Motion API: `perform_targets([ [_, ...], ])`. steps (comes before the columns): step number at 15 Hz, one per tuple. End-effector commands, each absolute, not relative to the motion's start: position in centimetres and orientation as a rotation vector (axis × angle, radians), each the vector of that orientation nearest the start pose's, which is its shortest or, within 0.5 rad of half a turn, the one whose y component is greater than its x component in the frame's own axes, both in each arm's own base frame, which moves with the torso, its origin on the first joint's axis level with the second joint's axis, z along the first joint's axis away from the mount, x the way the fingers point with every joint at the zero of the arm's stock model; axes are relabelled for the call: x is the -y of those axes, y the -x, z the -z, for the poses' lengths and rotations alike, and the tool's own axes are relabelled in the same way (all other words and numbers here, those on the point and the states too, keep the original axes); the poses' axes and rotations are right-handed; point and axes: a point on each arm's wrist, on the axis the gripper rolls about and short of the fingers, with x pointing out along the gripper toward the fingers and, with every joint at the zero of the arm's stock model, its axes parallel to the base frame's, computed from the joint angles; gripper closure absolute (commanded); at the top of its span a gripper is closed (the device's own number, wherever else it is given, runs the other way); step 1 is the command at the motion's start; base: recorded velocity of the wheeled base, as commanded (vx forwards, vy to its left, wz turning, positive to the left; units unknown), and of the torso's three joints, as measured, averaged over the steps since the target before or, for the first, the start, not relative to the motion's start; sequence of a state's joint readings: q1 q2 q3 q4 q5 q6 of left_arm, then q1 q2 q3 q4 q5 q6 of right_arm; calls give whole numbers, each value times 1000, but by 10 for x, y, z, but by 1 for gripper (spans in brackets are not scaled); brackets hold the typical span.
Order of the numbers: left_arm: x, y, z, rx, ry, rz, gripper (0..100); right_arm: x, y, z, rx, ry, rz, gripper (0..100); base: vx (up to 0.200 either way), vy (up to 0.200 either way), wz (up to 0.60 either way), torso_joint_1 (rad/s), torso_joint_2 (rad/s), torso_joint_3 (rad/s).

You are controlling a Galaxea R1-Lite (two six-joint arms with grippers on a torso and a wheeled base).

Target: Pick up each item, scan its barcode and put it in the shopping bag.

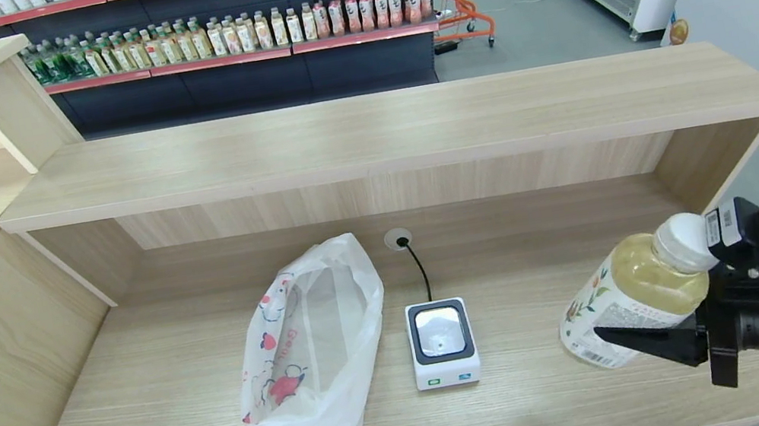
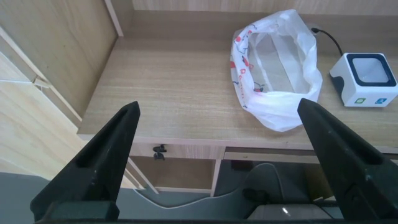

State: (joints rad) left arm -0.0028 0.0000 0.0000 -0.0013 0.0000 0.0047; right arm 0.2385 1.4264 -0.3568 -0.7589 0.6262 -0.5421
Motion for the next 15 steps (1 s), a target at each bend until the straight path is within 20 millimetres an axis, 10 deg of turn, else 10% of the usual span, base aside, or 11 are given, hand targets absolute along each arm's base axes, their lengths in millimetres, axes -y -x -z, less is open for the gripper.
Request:
perform_targets([
  [1,0,23,-76,0,-5,3,0,-41,-209,-137,-25,660,-827,100,0,0,0,0,0,0],
  [6,0,23,-76,0,-5,3,0,-43,-214,-142,310,1097,-879,100,0,0,0,0,0,0],
  [15,0,23,-76,0,-5,3,0,-72,-201,-135,494,1211,-972,100,0,0,0,0,0,0],
])
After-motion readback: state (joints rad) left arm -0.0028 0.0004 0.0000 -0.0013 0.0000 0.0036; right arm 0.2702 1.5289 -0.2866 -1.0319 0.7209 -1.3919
